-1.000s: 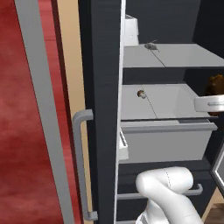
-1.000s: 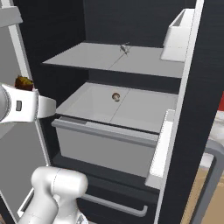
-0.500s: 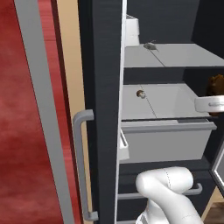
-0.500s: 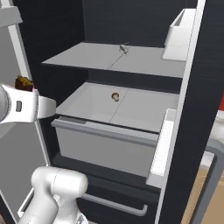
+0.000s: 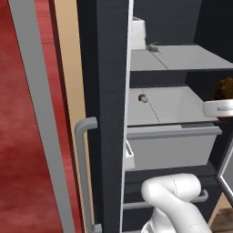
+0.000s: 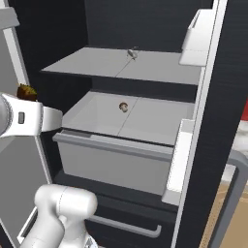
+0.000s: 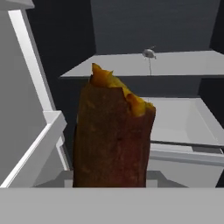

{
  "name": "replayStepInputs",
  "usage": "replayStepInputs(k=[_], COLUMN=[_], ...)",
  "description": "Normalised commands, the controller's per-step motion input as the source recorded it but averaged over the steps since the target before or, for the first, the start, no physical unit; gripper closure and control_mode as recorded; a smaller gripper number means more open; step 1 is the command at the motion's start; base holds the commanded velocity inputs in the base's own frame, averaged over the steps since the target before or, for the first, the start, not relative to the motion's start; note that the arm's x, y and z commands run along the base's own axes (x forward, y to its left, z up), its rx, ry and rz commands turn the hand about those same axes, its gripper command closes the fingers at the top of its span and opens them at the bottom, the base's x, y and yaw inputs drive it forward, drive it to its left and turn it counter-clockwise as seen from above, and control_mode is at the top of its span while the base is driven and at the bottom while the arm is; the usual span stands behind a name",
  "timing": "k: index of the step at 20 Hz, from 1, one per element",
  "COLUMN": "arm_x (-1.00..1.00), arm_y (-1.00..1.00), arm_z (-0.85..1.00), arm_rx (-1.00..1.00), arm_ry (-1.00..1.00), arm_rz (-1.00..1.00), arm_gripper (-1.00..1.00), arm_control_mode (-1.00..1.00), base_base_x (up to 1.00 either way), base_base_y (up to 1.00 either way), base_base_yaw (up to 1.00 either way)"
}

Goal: Transport the chicken drumstick and sweet potato to the fridge. Place the chicken drumstick on the rack containing meat and place the sweet potato on the rack containing the vegetable, ensuring meats and vegetables are on different racks.

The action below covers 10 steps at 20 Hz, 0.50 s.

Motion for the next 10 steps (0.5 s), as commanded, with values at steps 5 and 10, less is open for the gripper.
replayStepInputs(k=[5, 10], arm_x=[0.00, 0.24], arm_y=[0.00, 0.02], arm_z=[0.00, -0.24], arm_rx=[0.00, 0.00], arm_ry=[0.00, 0.02], arm_rz=[0.00, -0.06], arm_gripper=[1.00, 1.00], arm_control_mode=[1.00, -1.00], base_base_x=[0.31, 0.14], base_base_y=[0.00, 0.00], base_base_yaw=[-0.26, -0.07])
